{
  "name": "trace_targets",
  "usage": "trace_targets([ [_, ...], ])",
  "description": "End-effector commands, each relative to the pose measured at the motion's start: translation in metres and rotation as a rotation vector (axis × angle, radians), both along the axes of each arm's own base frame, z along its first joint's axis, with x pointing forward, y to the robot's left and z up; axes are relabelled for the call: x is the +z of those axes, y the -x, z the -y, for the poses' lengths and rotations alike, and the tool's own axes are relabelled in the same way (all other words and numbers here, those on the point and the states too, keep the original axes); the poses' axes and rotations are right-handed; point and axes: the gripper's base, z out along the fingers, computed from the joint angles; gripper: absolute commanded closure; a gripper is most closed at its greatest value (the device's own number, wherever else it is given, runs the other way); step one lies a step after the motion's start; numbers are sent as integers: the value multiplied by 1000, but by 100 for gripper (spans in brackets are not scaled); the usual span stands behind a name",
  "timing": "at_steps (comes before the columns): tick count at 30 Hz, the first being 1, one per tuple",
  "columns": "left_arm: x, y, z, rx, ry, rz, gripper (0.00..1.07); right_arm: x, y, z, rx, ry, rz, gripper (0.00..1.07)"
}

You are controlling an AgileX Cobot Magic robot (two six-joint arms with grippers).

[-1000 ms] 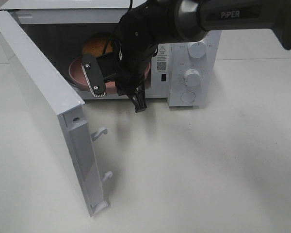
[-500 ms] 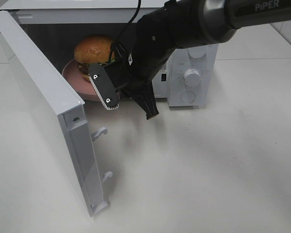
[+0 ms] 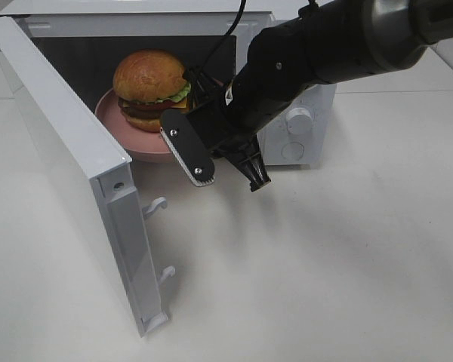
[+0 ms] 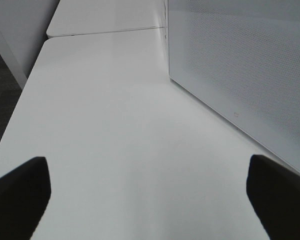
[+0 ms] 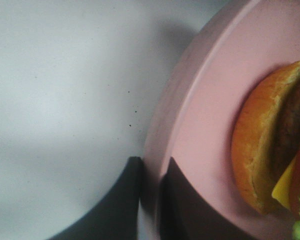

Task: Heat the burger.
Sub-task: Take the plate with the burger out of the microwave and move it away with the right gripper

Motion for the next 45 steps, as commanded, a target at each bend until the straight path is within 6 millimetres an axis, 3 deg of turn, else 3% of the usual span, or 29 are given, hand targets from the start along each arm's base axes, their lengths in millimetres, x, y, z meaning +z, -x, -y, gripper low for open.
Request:
trace_targets([
  [1, 0, 2, 0, 7, 1, 23, 7, 18, 5, 7, 26, -37, 68, 107],
  [26, 0, 2, 0, 7, 1, 23, 7, 32, 50, 43, 49, 16, 57, 107],
  [45, 0, 2, 0, 7, 1, 23, 7, 55, 110, 93, -42, -33, 72, 107],
])
